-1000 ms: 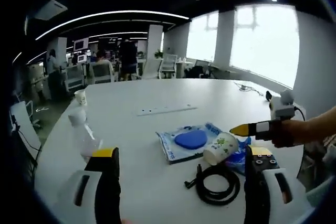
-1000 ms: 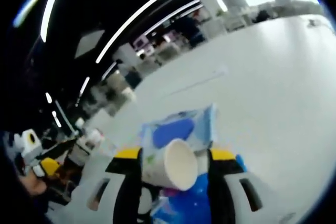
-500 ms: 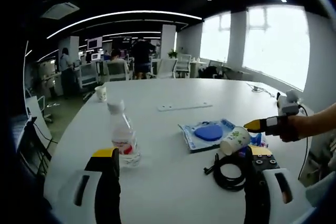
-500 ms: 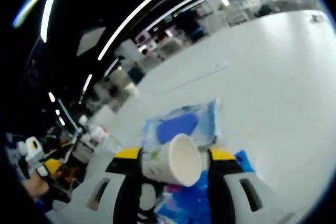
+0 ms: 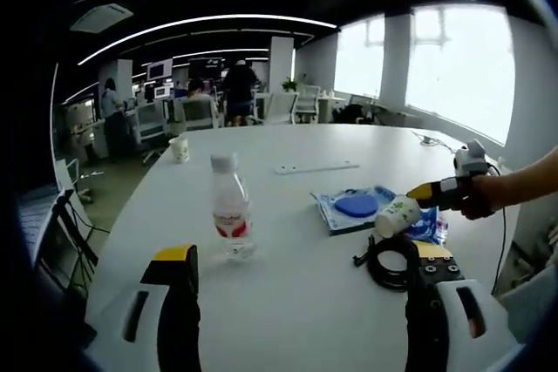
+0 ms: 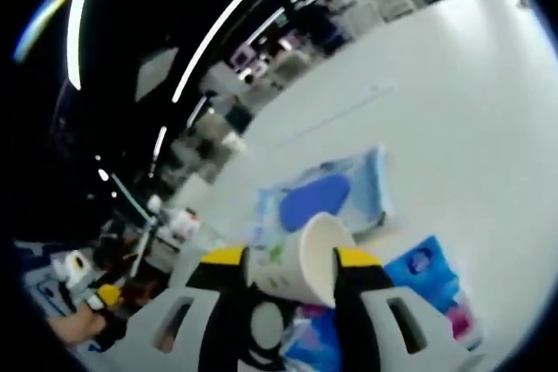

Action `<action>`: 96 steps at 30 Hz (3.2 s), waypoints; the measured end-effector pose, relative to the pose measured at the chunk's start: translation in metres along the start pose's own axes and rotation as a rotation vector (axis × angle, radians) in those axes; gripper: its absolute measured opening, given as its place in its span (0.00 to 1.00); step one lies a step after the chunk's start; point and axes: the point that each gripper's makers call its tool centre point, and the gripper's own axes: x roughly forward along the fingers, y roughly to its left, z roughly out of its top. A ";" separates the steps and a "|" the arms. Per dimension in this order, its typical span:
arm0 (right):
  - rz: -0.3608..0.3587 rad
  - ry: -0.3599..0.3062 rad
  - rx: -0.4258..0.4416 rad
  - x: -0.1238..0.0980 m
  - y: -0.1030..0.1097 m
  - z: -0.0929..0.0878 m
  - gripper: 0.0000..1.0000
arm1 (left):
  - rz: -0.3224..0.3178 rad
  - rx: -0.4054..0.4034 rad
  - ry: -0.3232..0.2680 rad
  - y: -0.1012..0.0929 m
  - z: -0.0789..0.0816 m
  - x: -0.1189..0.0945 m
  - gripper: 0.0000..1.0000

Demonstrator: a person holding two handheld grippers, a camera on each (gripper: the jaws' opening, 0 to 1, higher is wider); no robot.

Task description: Arrange the tabletop items into an orderly group along one side of the table until the central work area is clear of visible clutter.

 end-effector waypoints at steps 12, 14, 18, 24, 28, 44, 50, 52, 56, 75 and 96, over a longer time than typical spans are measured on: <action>0.003 0.055 -0.047 0.006 0.004 -0.006 0.15 | 0.042 -0.033 0.019 0.023 -0.009 -0.014 0.99; 0.008 0.049 -0.053 0.006 0.005 -0.004 0.05 | 0.039 -0.032 0.019 0.023 -0.009 -0.015 0.99; 0.026 0.056 -0.055 0.009 0.009 -0.004 0.03 | 0.037 -0.036 0.029 0.024 -0.015 -0.017 0.99; 0.088 0.079 -0.267 0.011 0.035 0.004 0.00 | 0.049 -0.068 0.033 0.026 -0.021 -0.020 0.99; 0.143 0.081 -0.359 0.018 0.060 0.013 0.00 | 0.054 -0.097 0.030 0.028 -0.026 -0.021 0.99; 0.286 0.270 -0.907 0.071 0.133 0.016 0.00 | 0.068 -0.190 0.019 0.038 -0.047 -0.031 0.99; 0.326 0.363 -1.048 0.093 0.146 0.002 0.00 | 0.072 -0.207 0.015 0.043 -0.052 -0.032 0.99; 0.344 0.392 -1.101 0.101 0.151 -0.002 0.00 | 0.073 -0.217 0.010 0.045 -0.052 -0.032 0.99; 0.351 0.409 -1.120 0.120 0.157 -0.001 0.00 | 0.067 -0.232 0.017 0.044 -0.057 -0.030 0.99; 0.401 0.635 -1.395 0.171 0.129 -0.038 0.00 | 0.078 -0.257 0.045 0.047 -0.070 -0.034 0.99; 0.374 0.626 -1.343 0.173 0.125 -0.042 0.00 | 0.084 -0.284 0.052 0.044 -0.076 -0.038 0.99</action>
